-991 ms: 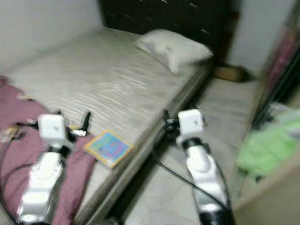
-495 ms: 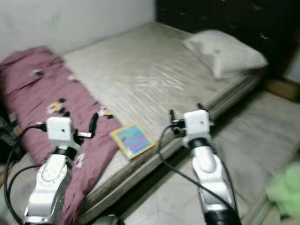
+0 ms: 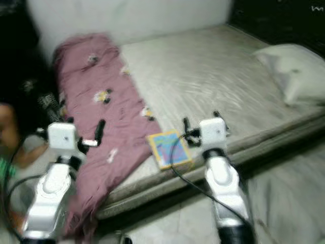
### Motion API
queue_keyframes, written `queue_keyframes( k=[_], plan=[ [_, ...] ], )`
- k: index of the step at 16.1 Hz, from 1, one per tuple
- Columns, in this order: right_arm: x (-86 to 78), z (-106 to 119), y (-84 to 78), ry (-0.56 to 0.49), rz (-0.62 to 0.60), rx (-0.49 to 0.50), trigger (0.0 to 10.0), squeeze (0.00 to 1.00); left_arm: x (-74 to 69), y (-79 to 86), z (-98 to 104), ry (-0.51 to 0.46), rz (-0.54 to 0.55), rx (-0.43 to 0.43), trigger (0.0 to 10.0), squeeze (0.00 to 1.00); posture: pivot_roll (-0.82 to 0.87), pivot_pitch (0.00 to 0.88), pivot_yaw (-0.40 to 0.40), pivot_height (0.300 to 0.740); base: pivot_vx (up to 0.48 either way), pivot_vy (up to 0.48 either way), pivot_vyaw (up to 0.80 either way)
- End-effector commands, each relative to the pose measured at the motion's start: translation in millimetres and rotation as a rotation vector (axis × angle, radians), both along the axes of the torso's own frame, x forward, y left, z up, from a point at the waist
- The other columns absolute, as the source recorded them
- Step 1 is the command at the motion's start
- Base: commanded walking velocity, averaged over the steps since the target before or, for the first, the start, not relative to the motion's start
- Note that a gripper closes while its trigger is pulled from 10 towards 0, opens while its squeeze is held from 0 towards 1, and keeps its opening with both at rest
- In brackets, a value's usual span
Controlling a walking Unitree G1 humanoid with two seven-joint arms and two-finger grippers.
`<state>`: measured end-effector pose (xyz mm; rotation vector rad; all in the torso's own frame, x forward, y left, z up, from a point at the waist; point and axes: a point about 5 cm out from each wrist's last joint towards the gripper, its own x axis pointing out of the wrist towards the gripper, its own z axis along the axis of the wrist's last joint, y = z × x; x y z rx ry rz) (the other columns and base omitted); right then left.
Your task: Clean up the room
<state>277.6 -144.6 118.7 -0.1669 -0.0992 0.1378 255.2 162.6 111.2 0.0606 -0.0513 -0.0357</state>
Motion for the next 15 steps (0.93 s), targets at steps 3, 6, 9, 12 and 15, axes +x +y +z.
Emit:
queue_keyframes(
  k=[3, 6, 9, 12, 15],
  plan=[
    [0.4, -0.3, -5.9, 0.001, -0.013, -0.013, 10.0, 0.0, 2.0, -2.4, 2.7, -0.008, -0.012, 0.0, 10.0, 0.0, -0.08, 0.0, 0.021, 0.74, 0.0, 0.0, 0.8],
    [0.6, 0.2, -5.8, -0.002, -0.014, -0.013, 10.0, 0.0, 2.0, -2.2, 2.7, -0.008, -0.014, -0.002, 10.0, 0.0, -0.08, 0.0, 0.021, 0.74, 0.0, 0.0, 0.8],
    [0.7, 0.3, -6.0, -0.003, -0.015, -0.013, 10.0, 0.0, 2.0, -2.3, 2.8, -0.008, -0.013, -0.003, 10.0, 0.0, -0.08, 0.0, 0.021, 0.74, 0.0, 0.0, 0.8],
    [1.1, 0.6, -6.1, -0.003, -0.016, -0.013, 10.0, 0.0, 2.4, -2.9, 3.0, -0.006, -0.022, -0.007, 10.0, 0.0, -0.08, 0.0, 0.021, 0.74, 0.0, 0.0, 0.8],
    [0.9, 0.5, -6.6, -0.003, -0.018, -0.01, 10.0, 0.0, 2.4, -3.6, 2.8, -0.005, -0.029, -0.011, 10.0, 0.0, -0.08, 0.0, 0.021, 0.74, 0.0, 0.0, 0.8]
  ],
)
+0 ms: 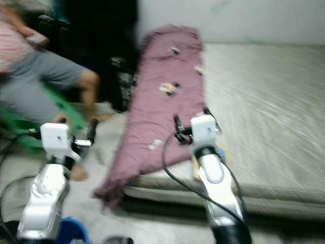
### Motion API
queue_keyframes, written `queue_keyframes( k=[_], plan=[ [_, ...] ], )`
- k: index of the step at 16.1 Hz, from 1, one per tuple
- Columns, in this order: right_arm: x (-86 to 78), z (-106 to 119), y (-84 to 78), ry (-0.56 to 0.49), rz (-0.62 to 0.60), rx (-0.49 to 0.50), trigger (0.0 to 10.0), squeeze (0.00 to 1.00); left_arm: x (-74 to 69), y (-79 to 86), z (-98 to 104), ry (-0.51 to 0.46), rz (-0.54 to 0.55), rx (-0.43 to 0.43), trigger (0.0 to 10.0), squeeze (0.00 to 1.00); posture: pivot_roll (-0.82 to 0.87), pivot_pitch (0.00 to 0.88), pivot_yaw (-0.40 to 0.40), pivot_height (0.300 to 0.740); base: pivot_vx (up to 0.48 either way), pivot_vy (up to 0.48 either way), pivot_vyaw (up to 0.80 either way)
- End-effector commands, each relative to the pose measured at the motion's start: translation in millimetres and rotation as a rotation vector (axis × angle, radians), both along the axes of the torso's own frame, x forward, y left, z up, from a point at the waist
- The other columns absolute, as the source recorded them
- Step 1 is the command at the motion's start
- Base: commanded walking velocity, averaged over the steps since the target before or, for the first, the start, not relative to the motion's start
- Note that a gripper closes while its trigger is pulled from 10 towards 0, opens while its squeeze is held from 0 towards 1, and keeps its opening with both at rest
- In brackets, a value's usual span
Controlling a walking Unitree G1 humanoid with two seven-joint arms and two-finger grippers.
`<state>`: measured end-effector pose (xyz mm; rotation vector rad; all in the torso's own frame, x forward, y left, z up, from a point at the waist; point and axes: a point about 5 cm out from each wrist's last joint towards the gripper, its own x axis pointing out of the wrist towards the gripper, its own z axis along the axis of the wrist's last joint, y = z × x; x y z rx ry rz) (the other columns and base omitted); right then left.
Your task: Clean up the room
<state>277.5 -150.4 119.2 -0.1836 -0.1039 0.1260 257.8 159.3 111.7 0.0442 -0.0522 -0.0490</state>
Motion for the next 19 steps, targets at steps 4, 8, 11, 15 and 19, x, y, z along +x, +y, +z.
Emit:
queue_keyframes(
  k=[4, 8, 11, 15, 19],
  plan=[
    [1.6, -1.0, -1.4, 0.008, -0.01, 0.011, 10.0, 0.0, -1.7, -2.5, 4.2, -0.025, -0.051, -0.02, 10.0, 0.0, -0.08, 0.0, 0.02, 0.74, 0.072, 0.0, 0.14],
    [2.4, -1.7, -1.7, 0.01, -0.01, 0.013, 10.0, 0.0, -1.8, -2.9, 4.3, -0.027, -0.056, -0.024, 10.0, 0.0, -0.08, 0.0, 0.017, 0.74, 0.353, 0.0, 0.0],
    [3.3, -2.1, -1.3, 0.011, -0.01, 0.013, 10.0, 0.0, -1.5, -2.7, 4.3, -0.03, -0.061, -0.023, 10.0, 0.0, -0.08, 0.0, 0.017, 0.74, 0.366, 0.0, 0.0],
    [4.3, -2.0, -1.0, 0.009, -0.011, 0.015, 10.0, 0.0, -1.1, -2.1, 4.7, -0.033, -0.052, -0.021, 10.0, 0.0, -0.08, 0.0, 0.018, 0.74, 0.352, 0.0, 0.0],
    [5.1, -2.8, -2.1, 0.0, -0.027, 0.026, 10.0, 0.0, 0.2, 0.3, 1.6, -0.018, -0.02, -0.007, 10.0, 0.0, -0.07, 0.0, 0.043, 0.74, 0.0, 0.0, 0.0]
  ],
)
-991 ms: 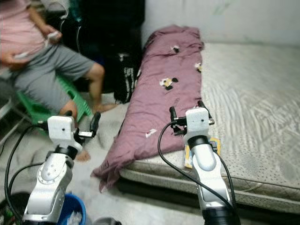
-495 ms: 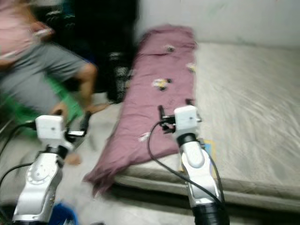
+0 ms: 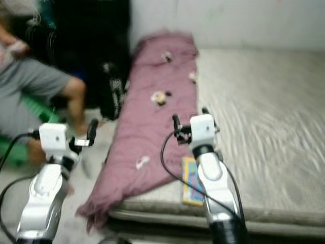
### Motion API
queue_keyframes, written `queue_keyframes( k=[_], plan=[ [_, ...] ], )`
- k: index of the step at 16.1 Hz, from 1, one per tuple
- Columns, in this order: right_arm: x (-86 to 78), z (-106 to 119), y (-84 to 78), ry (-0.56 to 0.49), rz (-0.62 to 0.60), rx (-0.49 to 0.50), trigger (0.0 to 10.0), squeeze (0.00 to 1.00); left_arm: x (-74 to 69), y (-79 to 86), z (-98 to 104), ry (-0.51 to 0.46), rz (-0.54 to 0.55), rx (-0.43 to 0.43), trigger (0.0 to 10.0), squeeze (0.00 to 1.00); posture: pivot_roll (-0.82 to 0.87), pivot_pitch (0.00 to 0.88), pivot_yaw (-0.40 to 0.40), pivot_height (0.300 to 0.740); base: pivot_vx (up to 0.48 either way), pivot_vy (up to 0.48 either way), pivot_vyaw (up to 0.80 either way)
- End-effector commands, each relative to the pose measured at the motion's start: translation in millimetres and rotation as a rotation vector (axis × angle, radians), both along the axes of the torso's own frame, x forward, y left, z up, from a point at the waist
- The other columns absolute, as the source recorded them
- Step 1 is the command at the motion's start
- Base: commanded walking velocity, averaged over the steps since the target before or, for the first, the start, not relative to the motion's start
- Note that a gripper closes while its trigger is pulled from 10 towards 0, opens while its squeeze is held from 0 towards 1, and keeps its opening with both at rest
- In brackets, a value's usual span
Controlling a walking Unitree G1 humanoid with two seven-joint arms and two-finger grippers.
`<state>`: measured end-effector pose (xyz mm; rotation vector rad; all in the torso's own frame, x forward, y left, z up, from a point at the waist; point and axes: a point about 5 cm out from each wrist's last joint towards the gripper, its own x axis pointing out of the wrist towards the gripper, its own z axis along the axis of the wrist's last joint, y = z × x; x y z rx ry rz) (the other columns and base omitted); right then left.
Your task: Clean up the room
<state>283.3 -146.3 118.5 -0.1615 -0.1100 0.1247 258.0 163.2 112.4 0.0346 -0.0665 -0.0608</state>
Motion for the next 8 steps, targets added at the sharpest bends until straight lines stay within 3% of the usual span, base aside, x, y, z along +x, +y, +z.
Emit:
queue_keyframes(
  k=[1, 4, 8],
  plan=[
    [-0.4, -1.8, -6.3, 0.0, -0.04, 0.013, 10.0, 0.0, 0.2, -2.8, 0.2, -0.001, -0.006, 0.012, 10.0, 0.0, -0.08, 0.0, 0.059, 0.74, 0.0, 0.0, 0.0],
    [-0.5, -2.3, -5.8, -0.003, -0.051, 0.02, 10.0, 0.0, 1.7, -3.0, -0.8, 0.003, -0.007, 0.033, 10.0, 0.0, -0.07, 0.0, 0.066, 0.74, 0.0, 0.0, 0.0],
    [6.8, -4.3, 3.5, 0.019, 0.034, 0.009, 10.0, 0.0, -8.6, 3.3, -3.7, 0.015, 0.083, 0.023, 10.0, 0.0, 0.0, 0.0, -0.029, 0.74, 0.0, 0.0, 0.0]
  ],
)
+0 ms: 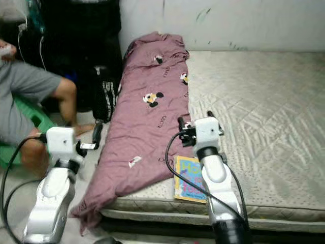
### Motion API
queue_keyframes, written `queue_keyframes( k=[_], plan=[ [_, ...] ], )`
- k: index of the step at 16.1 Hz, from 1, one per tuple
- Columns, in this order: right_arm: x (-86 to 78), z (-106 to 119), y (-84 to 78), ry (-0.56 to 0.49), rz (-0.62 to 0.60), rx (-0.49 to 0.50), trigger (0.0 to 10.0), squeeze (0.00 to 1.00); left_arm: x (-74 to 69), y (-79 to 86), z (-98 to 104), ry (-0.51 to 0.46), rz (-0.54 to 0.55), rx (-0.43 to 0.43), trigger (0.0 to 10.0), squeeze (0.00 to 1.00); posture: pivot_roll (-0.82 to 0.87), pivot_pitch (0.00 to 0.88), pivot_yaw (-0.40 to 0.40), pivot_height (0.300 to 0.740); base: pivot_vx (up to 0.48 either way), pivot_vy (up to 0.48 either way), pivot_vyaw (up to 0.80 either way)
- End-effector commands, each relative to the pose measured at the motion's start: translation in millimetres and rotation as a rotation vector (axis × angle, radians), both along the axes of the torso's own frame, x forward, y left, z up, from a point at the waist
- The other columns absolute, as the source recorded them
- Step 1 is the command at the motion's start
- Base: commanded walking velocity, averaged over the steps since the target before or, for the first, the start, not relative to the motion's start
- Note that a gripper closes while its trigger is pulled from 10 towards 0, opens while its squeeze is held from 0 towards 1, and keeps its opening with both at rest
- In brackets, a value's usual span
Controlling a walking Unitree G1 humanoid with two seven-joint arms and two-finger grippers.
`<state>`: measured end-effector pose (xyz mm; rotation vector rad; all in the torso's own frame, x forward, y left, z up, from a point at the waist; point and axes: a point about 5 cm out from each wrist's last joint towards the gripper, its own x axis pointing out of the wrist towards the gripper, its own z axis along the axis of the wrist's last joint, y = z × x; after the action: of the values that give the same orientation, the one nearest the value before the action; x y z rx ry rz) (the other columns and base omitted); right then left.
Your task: Clean up the room
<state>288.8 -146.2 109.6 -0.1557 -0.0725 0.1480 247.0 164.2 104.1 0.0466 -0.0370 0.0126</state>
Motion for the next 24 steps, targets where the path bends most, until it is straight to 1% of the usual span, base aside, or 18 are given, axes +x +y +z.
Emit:
queue_keyframes(
  k=[1, 3, 4, 5, 7, 10, 14, 16, 19, 22, 24],
  plan=[
    [6.6, 4.4, 10.6, -0.01, 0.061, 0.004, 10.0, 0.0, -4.5, 6.7, 4.3, -0.014, 0.059, 0.004, 10.0, 0.0, 0.03, 0.0, -0.066, 0.74, 0.0, 0.0, 0.0],
    [12.0, 5.3, 18.8, -0.008, 0.104, 0.002, 10.0, 0.0, -10.2, 9.8, 3.6, -0.014, 0.1, -0.003, 10.0, 0.0, 0.06, 0.0, -0.096, 0.74, 0.0, 0.0, 0.0],
    [14.8, 6.4, 22.7, -0.01, 0.118, 0.002, 10.0, 0.0, -12.0, 10.6, 3.4, -0.013, 0.109, -0.006, 10.0, 0.0, 0.06, 0.0, -0.098, 0.74, 0.0, 0.0, 0.0],
    [15.9, 7.1, 23.2, -0.013, 0.118, 0.001, 10.0, 0.0, -12.8, 10.1, 3.7, -0.013, 0.11, -0.007, 10.0, 0.0, 0.05, 0.0, -0.095, 0.74, 0.0, 0.0, 0.0],
    [15.8, 7.2, 22.2, -0.016, 0.117, -0.001, 10.0, 0.0, -13.2, 8.9, 4.0, -0.007, 0.099, -0.006, 10.0, 0.0, 0.05, 0.0, -0.087, 0.74, 0.0, 0.0, 0.0],
    [12.3, 4.3, 14.8, -0.007, 0.082, 0.026, 10.0, 0.0, -8.7, 6.2, 4.7, -0.001, 0.06, -0.002, 10.0, 0.0, 0.02, 0.0, -0.053, 0.74, 0.0, 0.0, 0.0],
    [8.0, 2.4, 11.5, -0.002, 0.056, 0.035, 10.0, 0.0, -3.5, 0.3, 5.8, 0.003, 0.008, 0.0, 10.0, 0.0, 0.0, 0.0, -0.036, 0.74, 0.0, -0.275, 0.0],
    [7.4, 1.9, 11.8, 0.0, 0.051, 0.04, 10.0, 0.0, -4.0, 2.0, 6.0, 0.005, 0.01, -0.005, 10.0, 0.0, -0.01, 0.0, -0.021, 0.74, 0.0, -0.285, 0.0],
    [7.1, 1.6, 12.3, 0.003, 0.049, 0.046, 10.0, 0.0, -3.6, 5.5, 4.9, 0.015, 0.025, -0.02, 10.0, 0.0, -0.02, 0.0, -0.023, 0.74, 0.0, -0.286, 0.0],
    [6.9, 1.2, 12.4, 0.007, 0.046, 0.048, 10.0, 0.0, -0.8, 1.1, 10.5, -0.005, 0.005, -0.025, 10.0, 0.0, -0.03, 0.0, -0.028, 0.74, 0.0, -0.29, 0.0],
    [7.1, 1.2, 12.4, 0.007, 0.045, 0.047, 10.0, 0.0, 0.3, -1.8, 10.1, -0.004, -0.008, -0.027, 10.0, 0.0, -0.03, 0.0, -0.028, 0.74, 0.0, -0.289, 0.0]
  ],
)
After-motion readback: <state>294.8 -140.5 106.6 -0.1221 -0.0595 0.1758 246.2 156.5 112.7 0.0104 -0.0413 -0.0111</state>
